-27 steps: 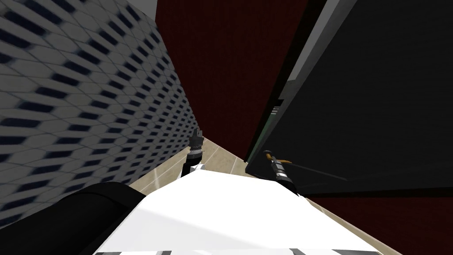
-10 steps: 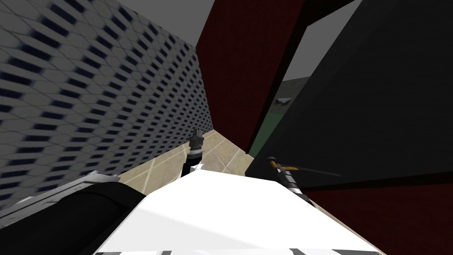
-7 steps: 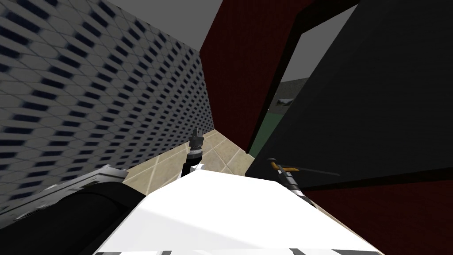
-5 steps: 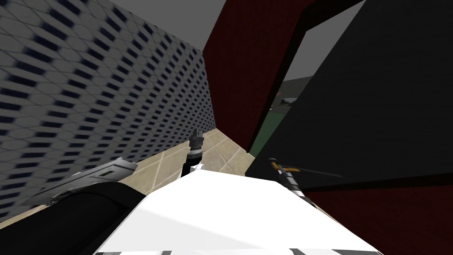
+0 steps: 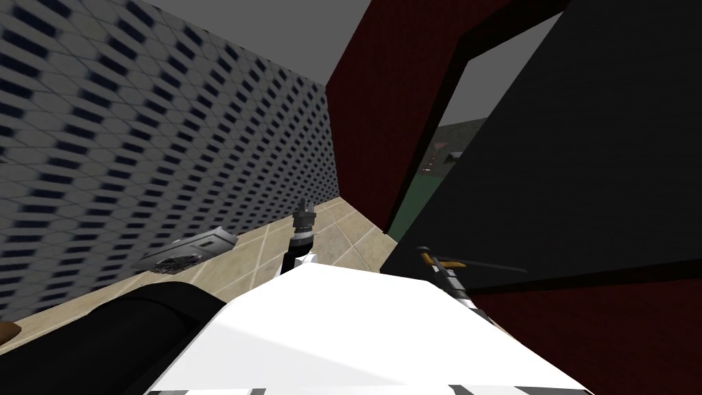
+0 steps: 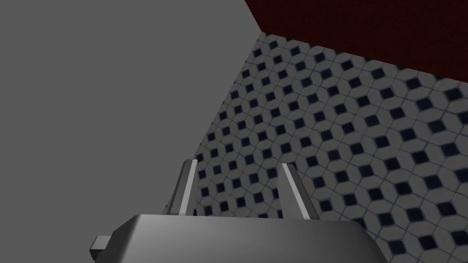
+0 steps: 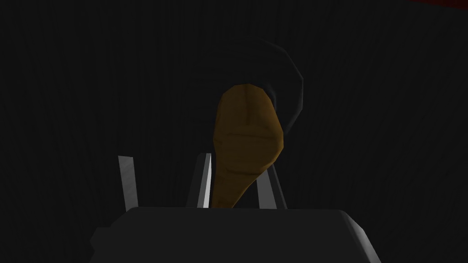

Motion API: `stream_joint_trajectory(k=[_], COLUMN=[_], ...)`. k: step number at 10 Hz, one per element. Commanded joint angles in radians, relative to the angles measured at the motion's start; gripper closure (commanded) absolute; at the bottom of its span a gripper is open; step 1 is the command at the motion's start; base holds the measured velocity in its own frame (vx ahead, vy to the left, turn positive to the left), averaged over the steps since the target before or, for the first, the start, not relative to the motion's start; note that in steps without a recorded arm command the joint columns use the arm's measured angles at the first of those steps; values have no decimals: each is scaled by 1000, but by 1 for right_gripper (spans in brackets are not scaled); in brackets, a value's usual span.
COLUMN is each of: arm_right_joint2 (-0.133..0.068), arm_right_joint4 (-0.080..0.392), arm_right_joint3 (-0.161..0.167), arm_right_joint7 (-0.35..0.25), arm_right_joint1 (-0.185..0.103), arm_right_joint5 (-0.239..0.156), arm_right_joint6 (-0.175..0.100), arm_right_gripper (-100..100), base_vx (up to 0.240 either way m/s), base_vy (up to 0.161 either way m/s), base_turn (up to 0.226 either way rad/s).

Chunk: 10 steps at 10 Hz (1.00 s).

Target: Pull the door open

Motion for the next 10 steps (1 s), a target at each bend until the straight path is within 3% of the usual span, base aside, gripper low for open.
stream_joint_trajectory(k=[1, 3, 10], arm_right_joint2=[-11, -10, -35], arm_right_joint4=[8, 11, 77], arm_right_joint3=[-2, 1, 12], arm_right_joint7=[-5, -6, -25], arm_right_joint1=[4, 2, 13], arm_right_joint5=[0, 1, 7], arm_right_joint6=[-19, -19, -115], arm_right_gripper=[100, 100, 100], base_vx=[-232, -164, -189], base_vy=[-45, -27, -62], base_turn=[166, 80, 157])
